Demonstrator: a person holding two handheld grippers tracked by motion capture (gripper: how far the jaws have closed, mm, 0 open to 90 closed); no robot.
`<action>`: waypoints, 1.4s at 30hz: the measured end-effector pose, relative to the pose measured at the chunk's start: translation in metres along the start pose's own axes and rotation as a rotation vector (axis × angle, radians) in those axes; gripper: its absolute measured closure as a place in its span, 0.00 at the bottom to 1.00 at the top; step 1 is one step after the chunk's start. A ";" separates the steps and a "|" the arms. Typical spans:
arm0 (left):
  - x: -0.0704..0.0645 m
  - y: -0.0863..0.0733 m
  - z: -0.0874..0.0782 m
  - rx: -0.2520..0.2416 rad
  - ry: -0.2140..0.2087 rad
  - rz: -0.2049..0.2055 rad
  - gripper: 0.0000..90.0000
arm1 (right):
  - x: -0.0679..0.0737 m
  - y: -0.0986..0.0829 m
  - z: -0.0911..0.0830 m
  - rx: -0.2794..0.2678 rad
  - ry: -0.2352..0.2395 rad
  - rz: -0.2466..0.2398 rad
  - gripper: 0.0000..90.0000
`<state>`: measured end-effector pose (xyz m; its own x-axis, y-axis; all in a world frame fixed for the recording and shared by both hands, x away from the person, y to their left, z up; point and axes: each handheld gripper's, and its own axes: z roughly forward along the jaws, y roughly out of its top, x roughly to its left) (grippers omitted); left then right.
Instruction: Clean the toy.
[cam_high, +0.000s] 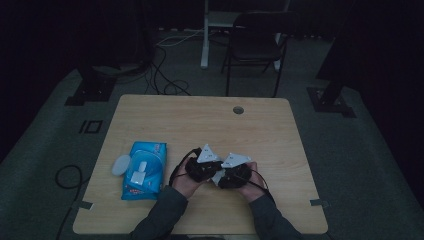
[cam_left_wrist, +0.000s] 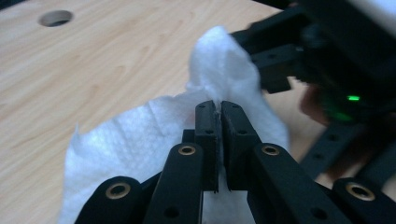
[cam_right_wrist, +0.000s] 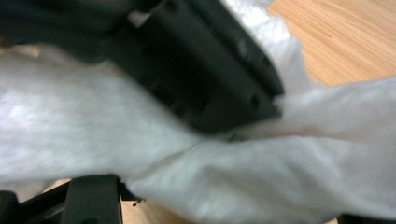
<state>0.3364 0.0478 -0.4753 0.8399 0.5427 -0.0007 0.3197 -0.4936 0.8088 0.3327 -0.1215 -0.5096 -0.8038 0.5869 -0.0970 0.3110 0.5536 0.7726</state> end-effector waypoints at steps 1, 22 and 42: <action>0.002 0.000 -0.001 -0.001 0.008 -0.006 0.96 | 0.001 0.000 0.000 -0.001 0.002 -0.002 0.38; -0.014 0.003 0.000 -0.004 -0.012 0.052 0.96 | -0.001 0.001 -0.005 -0.022 0.021 0.004 0.38; -0.002 0.002 -0.007 -0.033 -0.012 0.037 0.96 | 0.003 0.002 -0.009 -0.034 -0.004 -0.038 0.38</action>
<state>0.3317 0.0507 -0.4697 0.8563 0.5160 0.0223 0.2739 -0.4903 0.8274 0.3266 -0.1242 -0.5026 -0.8127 0.5681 -0.1296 0.2623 0.5553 0.7892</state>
